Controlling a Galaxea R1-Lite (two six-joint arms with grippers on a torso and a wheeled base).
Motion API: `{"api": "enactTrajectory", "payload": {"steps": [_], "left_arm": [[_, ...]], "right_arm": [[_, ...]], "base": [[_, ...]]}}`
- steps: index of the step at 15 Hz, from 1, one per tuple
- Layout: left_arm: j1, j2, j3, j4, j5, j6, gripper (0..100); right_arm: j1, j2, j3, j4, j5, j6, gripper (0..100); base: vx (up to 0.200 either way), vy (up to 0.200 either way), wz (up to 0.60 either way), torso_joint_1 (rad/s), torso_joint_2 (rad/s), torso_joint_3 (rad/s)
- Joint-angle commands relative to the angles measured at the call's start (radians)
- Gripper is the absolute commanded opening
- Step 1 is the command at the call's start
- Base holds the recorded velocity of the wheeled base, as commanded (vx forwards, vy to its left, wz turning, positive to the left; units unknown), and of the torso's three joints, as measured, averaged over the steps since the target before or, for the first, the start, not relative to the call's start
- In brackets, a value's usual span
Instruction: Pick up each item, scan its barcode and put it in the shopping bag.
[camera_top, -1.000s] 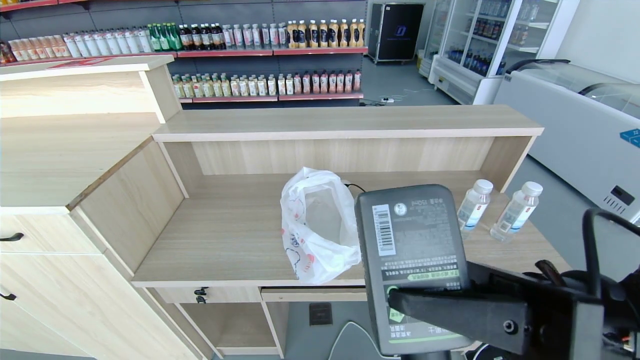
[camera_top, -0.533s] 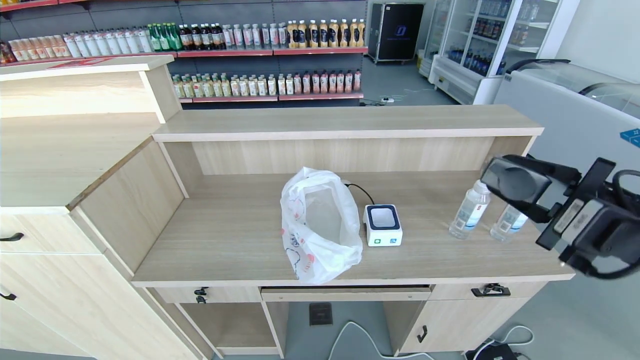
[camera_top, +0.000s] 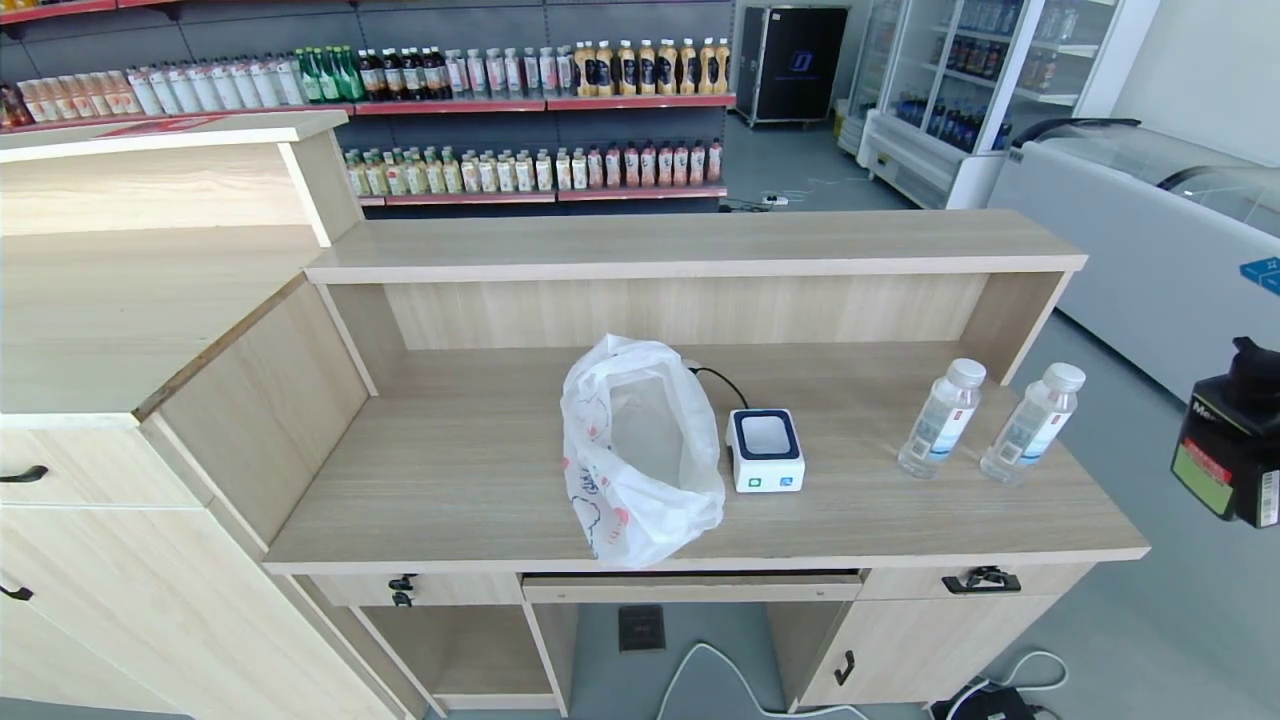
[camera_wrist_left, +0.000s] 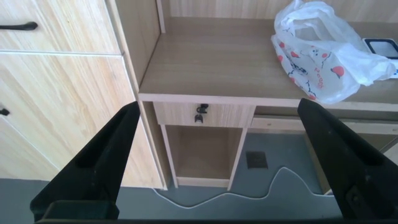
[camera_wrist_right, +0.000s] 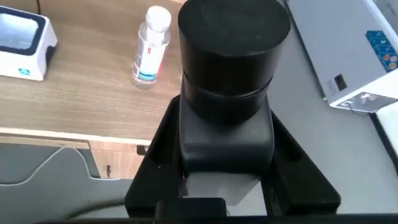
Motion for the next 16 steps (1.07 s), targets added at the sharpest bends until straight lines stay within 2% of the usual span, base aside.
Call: {"api": "enactTrajectory", "payload": {"steps": [1, 3, 4, 6, 7, 8, 9, 10, 12, 15, 16], "left_arm": [[0.001, 0.000, 0.000, 0.000, 0.000, 0.000, 100], [0.001, 0.000, 0.000, 0.000, 0.000, 0.000, 100], [0.001, 0.000, 0.000, 0.000, 0.000, 0.000, 100], [0.001, 0.000, 0.000, 0.000, 0.000, 0.000, 100], [0.001, 0.000, 0.000, 0.000, 0.000, 0.000, 100], [0.001, 0.000, 0.000, 0.000, 0.000, 0.000, 100], [0.001, 0.000, 0.000, 0.000, 0.000, 0.000, 100], [0.001, 0.000, 0.000, 0.000, 0.000, 0.000, 100], [0.001, 0.000, 0.000, 0.000, 0.000, 0.000, 100], [0.001, 0.000, 0.000, 0.000, 0.000, 0.000, 100], [0.001, 0.000, 0.000, 0.000, 0.000, 0.000, 100]], "right_arm": [[-0.010, 0.001, -0.019, 0.000, 0.034, 0.041, 0], [0.026, 0.002, -0.072, 0.033, 0.037, 0.153, 0], [0.039, 0.004, -0.122, 0.100, 0.032, 0.206, 0], [0.041, 0.025, -0.273, 0.335, 0.034, 0.325, 0], [0.042, 0.044, -0.333, 0.402, 0.054, 0.437, 0], [0.042, 0.059, -0.367, 0.419, 0.105, 0.529, 0], [0.018, 0.110, -0.410, 0.407, 0.261, 0.753, 0], [-0.027, 0.146, -0.416, 0.353, 0.348, 0.863, 0], [-0.050, 0.214, -0.396, 0.276, 0.379, 0.888, 0], [-0.099, 0.291, -0.410, 0.256, 0.451, 0.886, 0], [-0.137, 0.361, -0.425, 0.218, 0.525, 0.886, 0]], "base": [[0.000, 0.000, 0.60, 0.002, 0.00, -0.002], [0.000, 0.000, 0.60, -0.002, 0.00, 0.002], [0.000, 0.000, 0.60, 0.012, 0.00, -0.002], [0.000, 0.000, 0.60, 0.007, 0.00, 0.007], [0.000, 0.000, 0.60, -0.007, 0.00, 0.002], [0.000, 0.000, 0.00, 0.000, 0.00, 0.000], [0.000, 0.000, 0.00, 0.000, 0.00, 0.000], [0.000, 0.000, 0.00, 0.000, 0.00, 0.000], [0.000, 0.000, 0.00, 0.000, 0.00, 0.000], [0.000, 0.000, 0.00, 0.000, 0.00, 0.000], [0.000, 0.000, 0.00, 0.000, 0.00, 0.000]]}}
